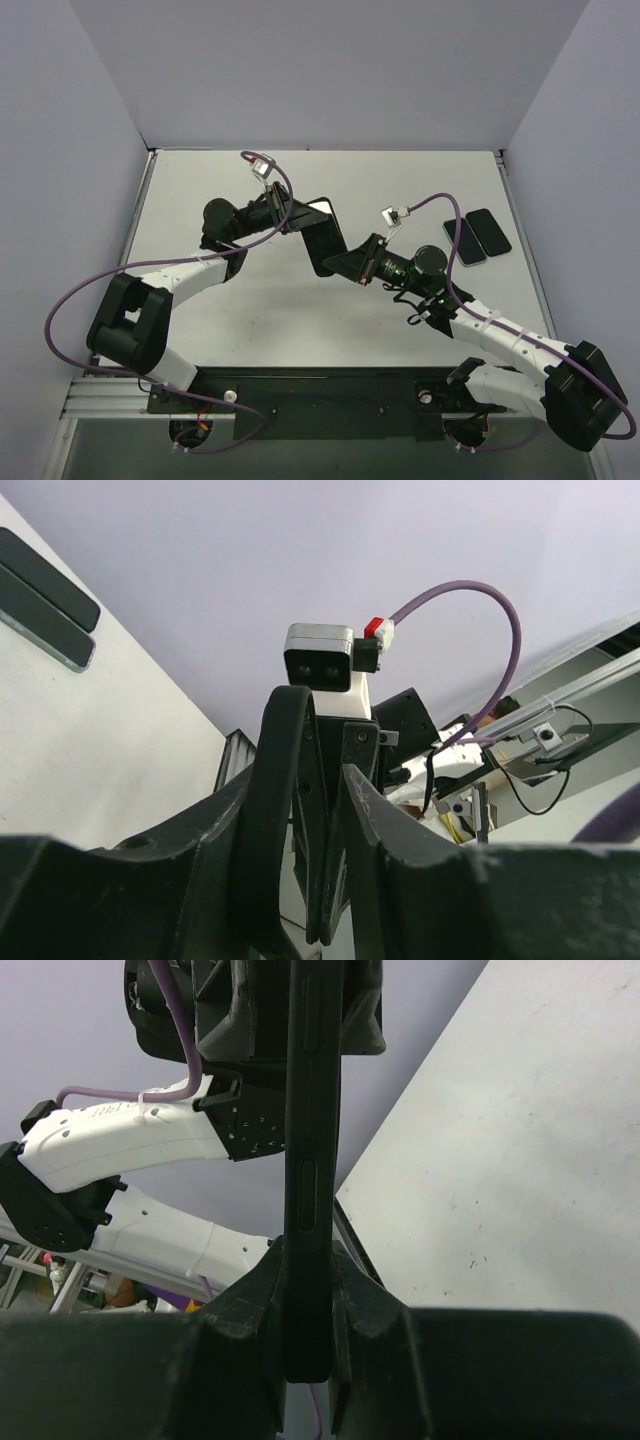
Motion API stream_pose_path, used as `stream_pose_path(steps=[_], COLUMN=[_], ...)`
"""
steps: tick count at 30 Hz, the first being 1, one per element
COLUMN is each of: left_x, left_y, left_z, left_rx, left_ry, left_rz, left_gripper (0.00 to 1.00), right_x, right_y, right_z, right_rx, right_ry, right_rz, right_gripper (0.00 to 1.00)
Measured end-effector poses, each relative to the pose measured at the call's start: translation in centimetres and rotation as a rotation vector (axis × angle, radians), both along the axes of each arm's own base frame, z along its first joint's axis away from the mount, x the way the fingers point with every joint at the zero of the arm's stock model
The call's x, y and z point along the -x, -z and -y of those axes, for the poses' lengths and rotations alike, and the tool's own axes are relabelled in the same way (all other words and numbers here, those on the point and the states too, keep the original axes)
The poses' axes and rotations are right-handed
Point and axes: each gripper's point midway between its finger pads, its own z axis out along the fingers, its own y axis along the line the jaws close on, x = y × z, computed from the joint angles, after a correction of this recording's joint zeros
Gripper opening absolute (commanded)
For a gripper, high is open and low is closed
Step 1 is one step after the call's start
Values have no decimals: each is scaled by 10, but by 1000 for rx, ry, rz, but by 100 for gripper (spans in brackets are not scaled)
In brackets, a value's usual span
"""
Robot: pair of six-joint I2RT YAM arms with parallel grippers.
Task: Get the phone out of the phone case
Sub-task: Pick up the phone at the center of the board.
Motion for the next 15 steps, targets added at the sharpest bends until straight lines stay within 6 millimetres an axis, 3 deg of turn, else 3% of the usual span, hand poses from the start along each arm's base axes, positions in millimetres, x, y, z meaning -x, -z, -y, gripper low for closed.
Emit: stream_pose_path(steps=[10,15], left_x=[6,-1], left_y=[-12,5], left_z=[-4,2], left_rx=[75,81], left_ry=[48,87], left_rz=[-8,-145], left_gripper=[40,20], right_x=[-3,-13], right_y=[-11,-9], right_z=[-1,1], right_rx=[-25,-24], right_ry=[32,86], right_rz=[57,48], right_gripper=[0,0])
